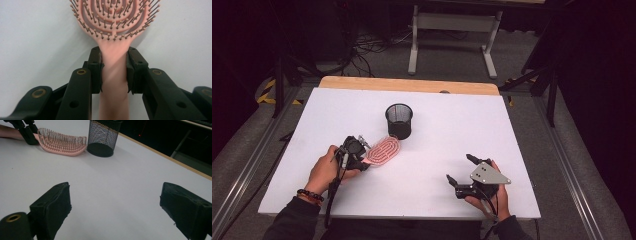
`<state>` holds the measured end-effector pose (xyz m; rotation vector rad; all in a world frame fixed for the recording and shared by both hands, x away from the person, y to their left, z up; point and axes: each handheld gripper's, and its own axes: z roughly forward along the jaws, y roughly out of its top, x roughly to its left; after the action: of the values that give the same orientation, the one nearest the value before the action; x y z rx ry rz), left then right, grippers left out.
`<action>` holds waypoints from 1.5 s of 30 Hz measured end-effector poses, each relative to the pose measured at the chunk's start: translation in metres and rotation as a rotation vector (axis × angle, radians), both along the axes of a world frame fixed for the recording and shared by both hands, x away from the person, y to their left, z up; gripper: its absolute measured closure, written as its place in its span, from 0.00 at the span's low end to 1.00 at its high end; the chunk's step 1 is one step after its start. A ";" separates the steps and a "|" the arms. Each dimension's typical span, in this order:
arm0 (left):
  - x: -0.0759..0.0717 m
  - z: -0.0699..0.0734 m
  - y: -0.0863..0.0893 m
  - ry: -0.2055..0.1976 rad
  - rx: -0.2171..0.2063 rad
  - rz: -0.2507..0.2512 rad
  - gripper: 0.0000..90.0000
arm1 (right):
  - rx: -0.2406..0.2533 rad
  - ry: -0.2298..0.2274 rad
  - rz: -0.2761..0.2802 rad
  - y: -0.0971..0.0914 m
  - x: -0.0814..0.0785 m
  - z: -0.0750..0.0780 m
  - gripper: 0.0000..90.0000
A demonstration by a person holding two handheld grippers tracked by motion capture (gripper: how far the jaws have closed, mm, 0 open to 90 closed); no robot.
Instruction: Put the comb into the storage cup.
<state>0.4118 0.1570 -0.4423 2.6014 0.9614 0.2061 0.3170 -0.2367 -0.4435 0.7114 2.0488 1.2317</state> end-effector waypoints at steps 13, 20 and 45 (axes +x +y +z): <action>-0.018 0.011 0.019 -0.226 -0.075 0.071 0.77 | -0.001 -0.009 -0.011 -0.001 0.000 0.001 0.12; -0.029 0.021 0.032 -0.279 -0.112 0.085 0.77 | -0.004 -0.010 -0.017 -0.001 0.000 0.001 0.12; -0.061 0.040 0.015 -0.636 -0.260 0.043 0.77 | 0.017 0.008 -0.047 0.008 0.007 -0.005 0.12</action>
<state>0.3505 0.1719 -0.4022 2.0673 0.7437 0.8031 0.3243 -0.2286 -0.4490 0.7692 2.0188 1.2224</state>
